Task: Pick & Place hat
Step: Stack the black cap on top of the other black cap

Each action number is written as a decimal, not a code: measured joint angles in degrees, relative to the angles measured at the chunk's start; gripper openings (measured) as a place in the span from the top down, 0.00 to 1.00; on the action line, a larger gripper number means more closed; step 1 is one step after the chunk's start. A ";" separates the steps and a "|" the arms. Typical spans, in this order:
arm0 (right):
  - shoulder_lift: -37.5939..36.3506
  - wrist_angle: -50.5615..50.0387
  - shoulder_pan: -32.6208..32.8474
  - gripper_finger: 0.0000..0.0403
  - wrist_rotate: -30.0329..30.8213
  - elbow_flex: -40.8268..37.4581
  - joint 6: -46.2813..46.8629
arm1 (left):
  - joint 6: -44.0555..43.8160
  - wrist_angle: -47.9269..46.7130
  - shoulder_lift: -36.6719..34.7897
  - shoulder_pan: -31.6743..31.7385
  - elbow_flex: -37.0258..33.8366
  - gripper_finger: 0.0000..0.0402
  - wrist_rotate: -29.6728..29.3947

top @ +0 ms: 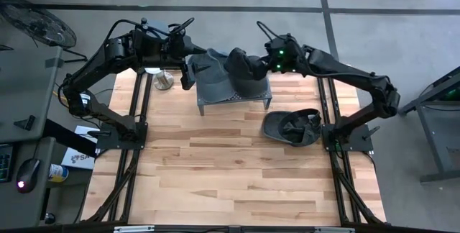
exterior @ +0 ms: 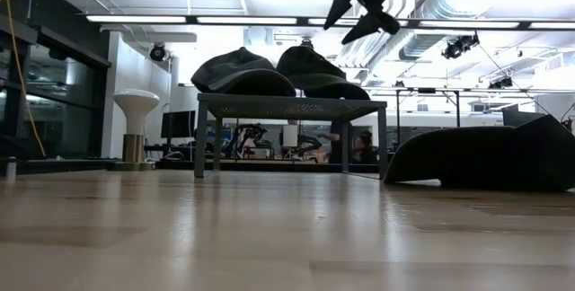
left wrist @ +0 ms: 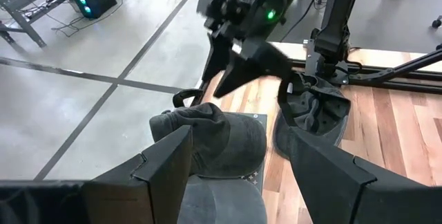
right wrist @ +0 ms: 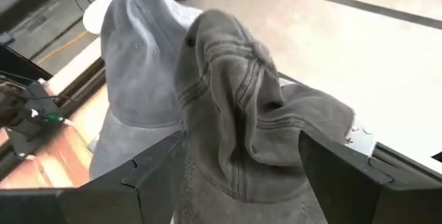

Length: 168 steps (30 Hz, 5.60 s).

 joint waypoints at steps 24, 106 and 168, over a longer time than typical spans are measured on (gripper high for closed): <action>-11.47 -30.18 21.70 0.33 2.91 0.00 -4.39 | 0.08 -0.02 0.02 -0.02 0.00 0.42 1.91; -0.55 -30.51 46.29 0.98 -0.67 -14.93 16.25 | 3.37 -1.75 2.25 0.00 0.04 0.42 8.44; -27.99 63.59 38.25 0.98 34.02 -14.91 -51.18 | -1.86 45.47 17.49 -0.04 -0.02 0.25 20.89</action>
